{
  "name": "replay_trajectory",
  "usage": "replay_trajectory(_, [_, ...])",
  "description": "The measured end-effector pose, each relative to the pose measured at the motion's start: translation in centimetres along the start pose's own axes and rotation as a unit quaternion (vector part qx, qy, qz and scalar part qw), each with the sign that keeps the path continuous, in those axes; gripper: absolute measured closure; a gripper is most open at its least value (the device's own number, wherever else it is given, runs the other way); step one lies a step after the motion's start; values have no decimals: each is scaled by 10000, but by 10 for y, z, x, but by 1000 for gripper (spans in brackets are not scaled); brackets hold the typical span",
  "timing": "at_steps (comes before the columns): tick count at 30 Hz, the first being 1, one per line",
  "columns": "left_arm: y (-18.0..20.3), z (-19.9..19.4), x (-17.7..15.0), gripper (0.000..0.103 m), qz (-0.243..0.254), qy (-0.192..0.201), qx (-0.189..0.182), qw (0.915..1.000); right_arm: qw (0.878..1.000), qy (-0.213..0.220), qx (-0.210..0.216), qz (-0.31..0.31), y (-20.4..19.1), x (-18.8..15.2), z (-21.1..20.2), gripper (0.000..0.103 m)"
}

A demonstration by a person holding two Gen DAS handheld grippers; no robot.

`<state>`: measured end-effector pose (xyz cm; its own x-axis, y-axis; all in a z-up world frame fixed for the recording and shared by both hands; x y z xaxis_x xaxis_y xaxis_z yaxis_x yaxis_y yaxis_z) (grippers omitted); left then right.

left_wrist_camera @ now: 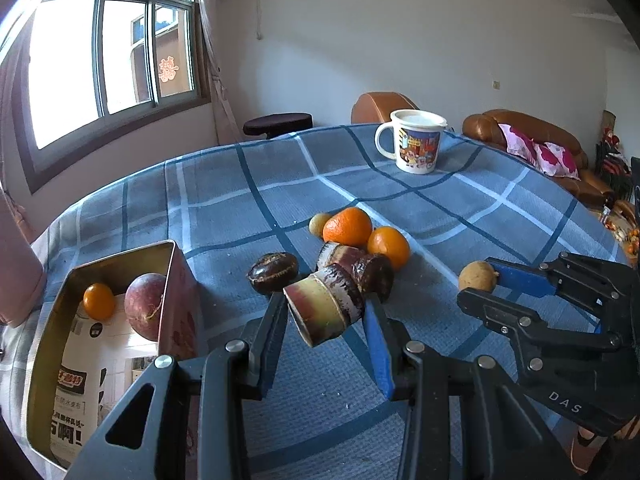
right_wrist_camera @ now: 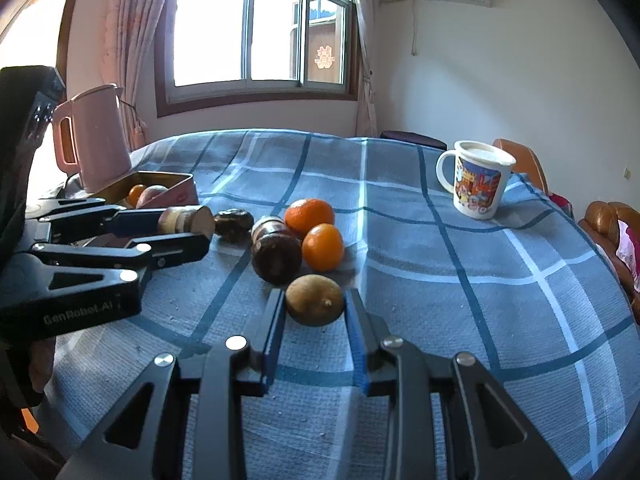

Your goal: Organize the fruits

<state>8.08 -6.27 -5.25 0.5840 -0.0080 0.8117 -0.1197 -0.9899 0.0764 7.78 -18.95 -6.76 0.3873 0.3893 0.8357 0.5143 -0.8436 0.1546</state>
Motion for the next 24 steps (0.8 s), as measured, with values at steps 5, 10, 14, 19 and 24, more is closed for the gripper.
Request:
replay_trajectory(5, [-2,-2,1,63,-34,61,0,10000,10000,64,-19,-19,0,0,-2,70])
replay_trajectory(10, [-3,-5,0,63,-55,117,-5,9999,9999,144,-48,-35,-1,0,-5,70])
replay_trajectory(14, [-4,-7,0,63,-73,166,-2,9998,9998,193,-62,-48,-1,0,-6,70])
replay_trajectory(19, [-5,-11,1,63,-100,257,-4,9996,9996,252,-85,-62,-1,0,-8,70])
replay_trajectory(24, [-5,-16,1,63,-115,381,29,9992,9994,332,-113,-83,-1,0,-11,70])
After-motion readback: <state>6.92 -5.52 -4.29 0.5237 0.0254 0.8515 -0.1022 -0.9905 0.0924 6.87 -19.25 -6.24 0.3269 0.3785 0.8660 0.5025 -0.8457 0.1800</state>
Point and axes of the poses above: each gripper's, at about its wrist camera, not at the fingertips, and z roughly the way its jaws point, y to its right, x to its top, the point moved 2 cm from there along z, roughly the way its jaws point, and after that the axes turned 8 degrees about -z, right-handed, at the moved point
